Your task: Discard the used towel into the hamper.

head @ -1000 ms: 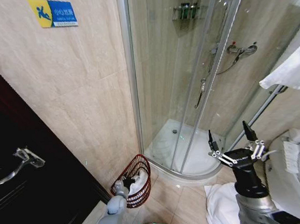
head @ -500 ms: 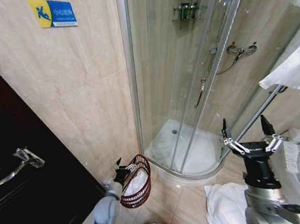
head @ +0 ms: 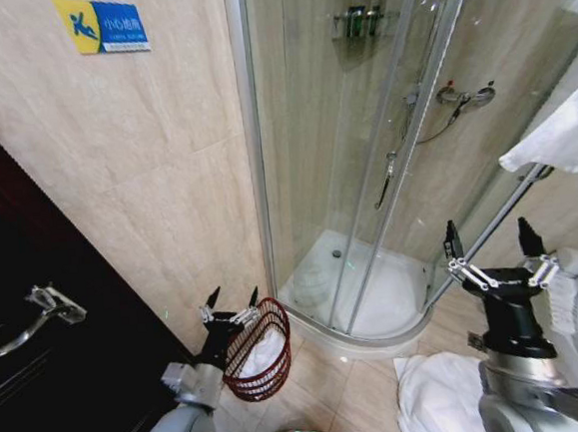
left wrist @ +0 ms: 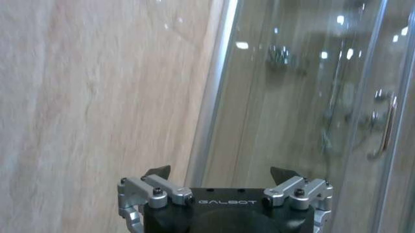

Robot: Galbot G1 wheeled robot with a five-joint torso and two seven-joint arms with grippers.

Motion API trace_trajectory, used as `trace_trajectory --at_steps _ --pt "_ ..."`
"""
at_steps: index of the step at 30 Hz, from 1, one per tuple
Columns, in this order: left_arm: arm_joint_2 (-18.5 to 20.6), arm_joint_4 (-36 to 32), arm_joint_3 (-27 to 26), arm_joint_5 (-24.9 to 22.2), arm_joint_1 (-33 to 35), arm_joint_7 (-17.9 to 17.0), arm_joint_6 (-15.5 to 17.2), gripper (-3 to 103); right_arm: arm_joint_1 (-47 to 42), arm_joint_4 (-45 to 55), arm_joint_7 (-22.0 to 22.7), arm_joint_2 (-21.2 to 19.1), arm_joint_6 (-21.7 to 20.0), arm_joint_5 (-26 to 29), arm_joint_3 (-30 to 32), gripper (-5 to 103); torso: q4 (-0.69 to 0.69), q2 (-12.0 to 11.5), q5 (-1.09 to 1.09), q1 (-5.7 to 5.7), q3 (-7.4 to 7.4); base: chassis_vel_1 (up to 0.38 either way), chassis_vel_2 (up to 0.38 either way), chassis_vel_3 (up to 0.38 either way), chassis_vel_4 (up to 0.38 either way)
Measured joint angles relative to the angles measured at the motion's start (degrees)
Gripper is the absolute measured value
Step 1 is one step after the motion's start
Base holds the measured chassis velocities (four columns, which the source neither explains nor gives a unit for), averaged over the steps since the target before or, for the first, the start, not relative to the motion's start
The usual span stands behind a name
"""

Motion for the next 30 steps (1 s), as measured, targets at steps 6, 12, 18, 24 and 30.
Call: trace_trajectory --at_steps 6,12,18,24,30 --pt "0.1 -2.0 0.2 -0.2 1.1 -0.3 -0.8 97 0.1 0.0 -0.6 -0.2 -0.2 0.5 -0.1 100 0.0 0.0 0.0 0.0 0.0 0.0 0.0 0.0 0.0" --pt "0.1 0.3 -0.6 0.8 0.5 -0.3 -1.9 99 0.7 0.0 -1.6 -0.7 0.2 2.8 1.2 100 0.0 0.0 -0.01 0.0 0.0 0.0 0.0 0.0 0.0" --pt "0.1 1.3 -0.9 2.4 0.5 -0.2 -1.4 100 0.7 -0.1 -1.3 -0.9 0.2 3.6 1.0 100 0.0 0.0 -0.01 0.0 0.0 0.0 0.0 0.0 0.0" --pt "0.1 1.4 -0.9 2.4 0.4 -0.2 -1.4 100 0.9 -0.1 -0.4 -1.7 -0.1 6.3 1.6 100 0.0 0.0 0.0 0.01 0.01 0.0 0.0 0.0 0.0" --pt "0.1 1.5 -0.9 2.4 0.4 -0.2 -1.4 100 0.7 -0.1 -0.9 -3.5 0.7 9.3 4.5 100 0.01 0.0 0.0 0.0 0.01 0.0 0.0 0.0 0.0"
